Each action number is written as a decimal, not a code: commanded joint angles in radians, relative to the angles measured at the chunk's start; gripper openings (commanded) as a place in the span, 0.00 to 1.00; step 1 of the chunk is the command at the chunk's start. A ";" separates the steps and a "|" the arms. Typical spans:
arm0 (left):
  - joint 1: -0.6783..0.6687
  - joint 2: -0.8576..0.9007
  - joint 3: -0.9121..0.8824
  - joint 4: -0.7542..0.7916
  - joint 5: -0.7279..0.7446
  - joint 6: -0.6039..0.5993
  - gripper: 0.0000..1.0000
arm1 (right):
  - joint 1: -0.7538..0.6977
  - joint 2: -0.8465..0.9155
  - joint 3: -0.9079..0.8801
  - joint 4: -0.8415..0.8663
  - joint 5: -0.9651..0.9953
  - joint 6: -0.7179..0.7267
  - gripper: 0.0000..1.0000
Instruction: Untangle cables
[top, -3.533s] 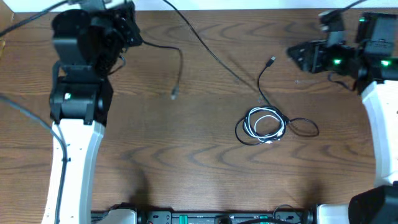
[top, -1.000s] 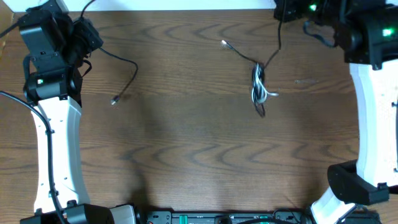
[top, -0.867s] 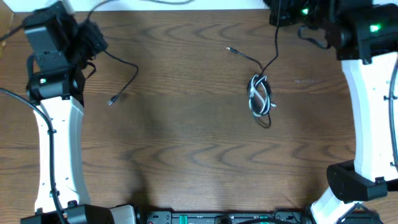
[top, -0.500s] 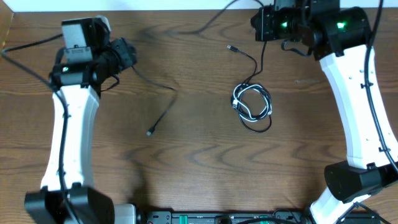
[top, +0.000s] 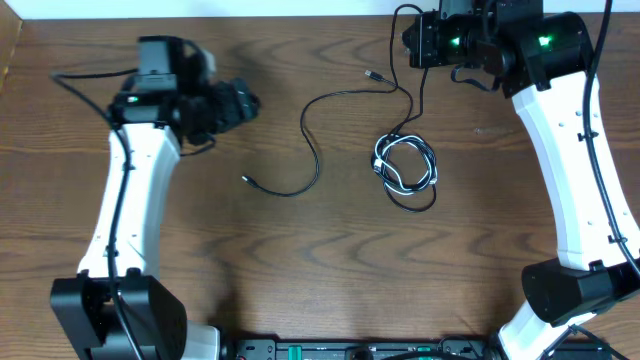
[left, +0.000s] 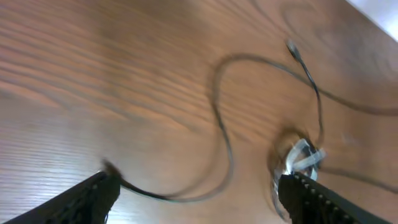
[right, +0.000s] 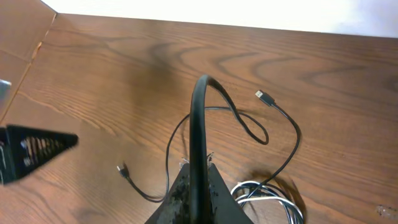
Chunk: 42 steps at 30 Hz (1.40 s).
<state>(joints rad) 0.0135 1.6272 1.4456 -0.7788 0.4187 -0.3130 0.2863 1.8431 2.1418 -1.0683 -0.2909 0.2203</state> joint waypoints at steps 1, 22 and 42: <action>-0.113 0.019 -0.038 -0.003 0.072 0.012 0.82 | 0.003 0.005 0.001 0.002 0.005 0.011 0.01; -0.390 0.399 -0.054 0.420 0.281 -0.097 0.79 | 0.002 0.005 0.001 -0.010 0.001 0.003 0.01; -0.480 0.562 -0.054 0.609 0.325 -0.113 0.64 | 0.002 0.005 0.001 -0.021 -0.080 -0.039 0.01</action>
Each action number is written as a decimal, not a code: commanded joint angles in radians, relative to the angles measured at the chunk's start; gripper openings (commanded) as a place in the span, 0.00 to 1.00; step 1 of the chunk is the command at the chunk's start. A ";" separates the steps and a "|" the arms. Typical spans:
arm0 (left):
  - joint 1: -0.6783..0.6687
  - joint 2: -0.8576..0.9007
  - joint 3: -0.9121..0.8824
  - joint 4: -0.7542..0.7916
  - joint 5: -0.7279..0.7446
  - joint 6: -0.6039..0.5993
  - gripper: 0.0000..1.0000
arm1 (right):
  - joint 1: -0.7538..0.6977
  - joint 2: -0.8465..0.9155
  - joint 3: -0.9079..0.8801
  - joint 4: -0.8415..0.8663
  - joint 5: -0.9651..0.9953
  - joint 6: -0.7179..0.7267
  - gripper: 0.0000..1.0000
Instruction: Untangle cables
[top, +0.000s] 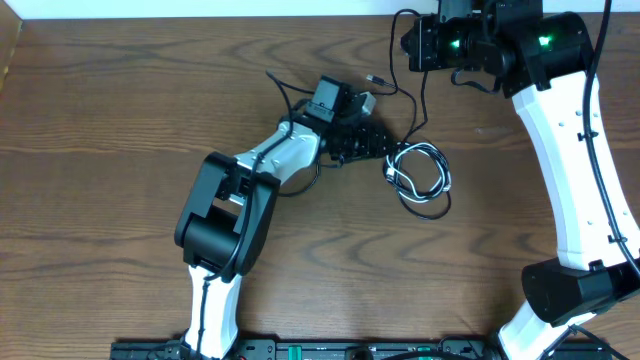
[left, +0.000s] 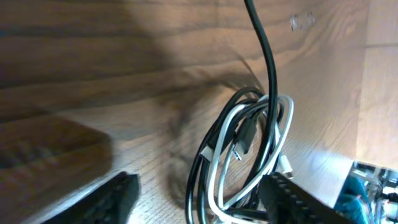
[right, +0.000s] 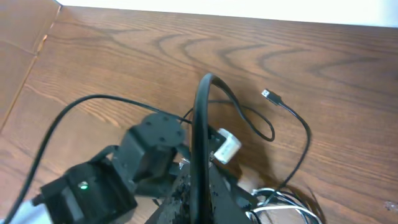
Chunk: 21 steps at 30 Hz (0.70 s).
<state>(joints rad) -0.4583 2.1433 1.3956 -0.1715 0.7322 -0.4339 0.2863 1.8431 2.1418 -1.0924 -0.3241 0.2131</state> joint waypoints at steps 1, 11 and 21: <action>-0.008 0.058 -0.004 0.003 0.012 -0.004 0.61 | 0.002 0.005 0.001 0.004 -0.057 -0.037 0.01; -0.047 0.073 -0.004 0.029 0.044 -0.032 0.49 | 0.002 0.005 0.001 0.015 -0.056 -0.039 0.01; -0.106 0.073 -0.004 0.055 -0.144 -0.032 0.35 | 0.002 0.005 0.001 0.053 -0.096 -0.039 0.01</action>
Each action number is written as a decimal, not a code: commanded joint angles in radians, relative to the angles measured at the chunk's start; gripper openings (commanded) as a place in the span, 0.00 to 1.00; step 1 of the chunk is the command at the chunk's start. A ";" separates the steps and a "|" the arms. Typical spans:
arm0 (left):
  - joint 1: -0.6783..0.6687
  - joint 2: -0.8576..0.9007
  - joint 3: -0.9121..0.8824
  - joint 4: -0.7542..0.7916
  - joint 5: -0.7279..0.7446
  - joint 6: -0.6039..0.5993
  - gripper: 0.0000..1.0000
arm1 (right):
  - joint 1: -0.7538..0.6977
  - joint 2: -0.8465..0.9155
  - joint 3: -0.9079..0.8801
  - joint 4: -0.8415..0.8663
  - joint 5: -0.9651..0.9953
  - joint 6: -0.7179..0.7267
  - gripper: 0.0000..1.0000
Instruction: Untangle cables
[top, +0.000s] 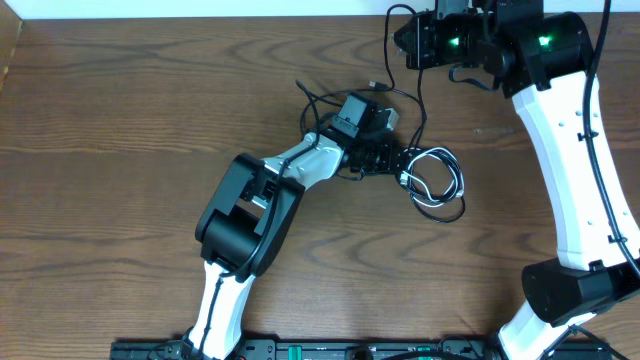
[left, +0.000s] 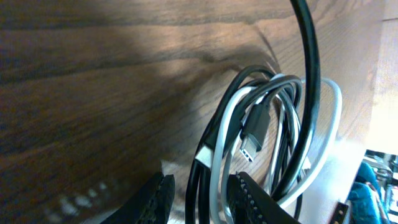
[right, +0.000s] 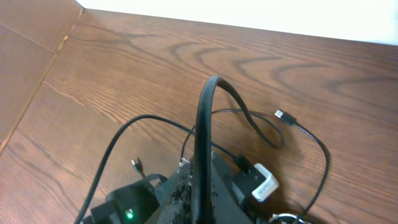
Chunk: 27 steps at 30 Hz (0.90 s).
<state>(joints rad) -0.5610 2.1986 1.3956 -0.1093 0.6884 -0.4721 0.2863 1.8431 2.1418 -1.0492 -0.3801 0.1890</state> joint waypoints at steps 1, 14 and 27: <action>-0.005 0.018 -0.004 -0.001 -0.103 0.006 0.35 | 0.002 0.005 0.001 0.011 -0.043 -0.015 0.01; 0.000 0.038 -0.004 0.025 -0.182 0.006 0.08 | -0.029 -0.023 0.033 0.022 -0.061 -0.030 0.01; 0.056 0.038 -0.004 -0.020 -0.188 0.006 0.07 | -0.320 -0.271 0.184 0.025 -0.097 -0.031 0.01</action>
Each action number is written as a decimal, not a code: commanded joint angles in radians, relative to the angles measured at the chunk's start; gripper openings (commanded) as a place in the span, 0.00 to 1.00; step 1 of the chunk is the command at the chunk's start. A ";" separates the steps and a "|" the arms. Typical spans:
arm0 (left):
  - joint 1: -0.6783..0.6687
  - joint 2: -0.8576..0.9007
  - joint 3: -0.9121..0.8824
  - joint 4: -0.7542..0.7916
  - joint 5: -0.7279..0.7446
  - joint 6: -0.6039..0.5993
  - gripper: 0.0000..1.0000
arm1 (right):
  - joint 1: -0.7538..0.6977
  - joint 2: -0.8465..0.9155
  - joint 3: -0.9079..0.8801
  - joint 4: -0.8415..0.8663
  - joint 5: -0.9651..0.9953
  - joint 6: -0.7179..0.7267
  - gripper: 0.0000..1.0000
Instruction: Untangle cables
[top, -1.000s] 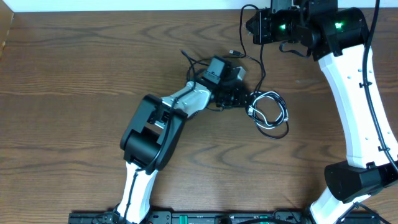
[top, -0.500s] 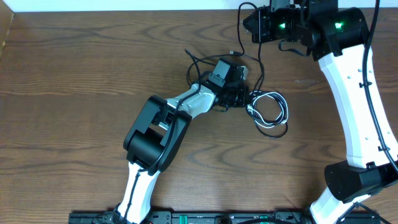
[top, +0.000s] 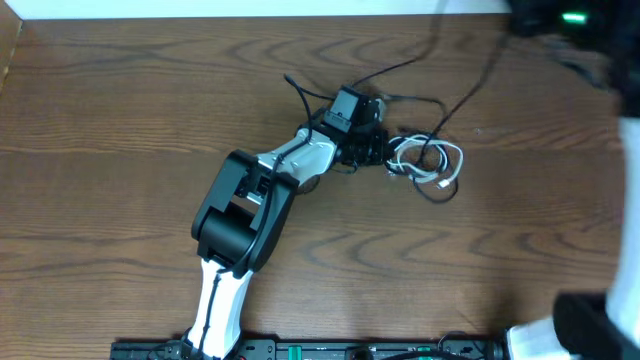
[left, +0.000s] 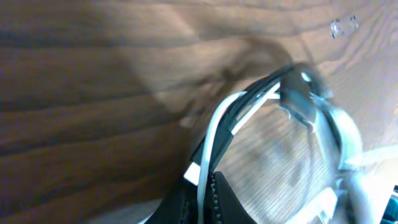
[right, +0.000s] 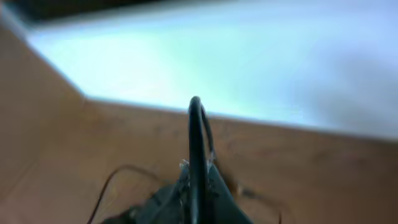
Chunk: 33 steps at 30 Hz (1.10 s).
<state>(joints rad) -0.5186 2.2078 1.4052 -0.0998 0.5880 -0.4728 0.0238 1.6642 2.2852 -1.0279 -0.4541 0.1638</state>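
Note:
A coil of white and black cables (top: 432, 160) lies right of the table's middle. My left gripper (top: 385, 148) reaches it from the left. In the left wrist view that gripper (left: 202, 194) is shut on a white cable strand (left: 214, 134) of the coil, which is blurred. A black cable (top: 470, 85) runs from the coil up toward the top right. My right arm (top: 575, 18) is a blur at the top right corner. In the right wrist view the right gripper (right: 196, 180) is shut on the black cable (right: 196, 134), which stands up between its fingers.
The dark wooden table (top: 120, 150) has a pale wall along its back edge (top: 200, 8). A loose black cable end (top: 292, 82) lies just behind the left gripper. The left arm (top: 250, 210) stretches from the front edge to the middle.
My left gripper, open around the coil's strands before, is now shut on a white strand. The right arm has moved up and right, nearly out of the overhead view, and the black cable runs straighter.
At first my left gripper was open at the far left, and the right held the black cable behind the coil. The left then stood open at the coil, then closer around its strands. Now it grips a white strand while the right holds the black cable farther away.

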 joint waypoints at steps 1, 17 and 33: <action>0.014 0.029 -0.014 -0.031 -0.085 0.007 0.07 | -0.082 -0.101 0.041 0.000 -0.023 0.001 0.01; 0.199 -0.361 -0.013 -0.301 -0.142 0.204 0.07 | -0.229 0.027 0.035 -0.100 -0.023 0.024 0.01; 0.605 -0.734 -0.014 -0.423 -0.171 0.245 0.07 | -0.508 0.204 0.034 -0.197 0.001 0.023 0.01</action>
<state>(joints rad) 0.0280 1.4853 1.3808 -0.5095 0.4477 -0.2535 -0.4255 1.8324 2.3157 -1.2186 -0.4870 0.1810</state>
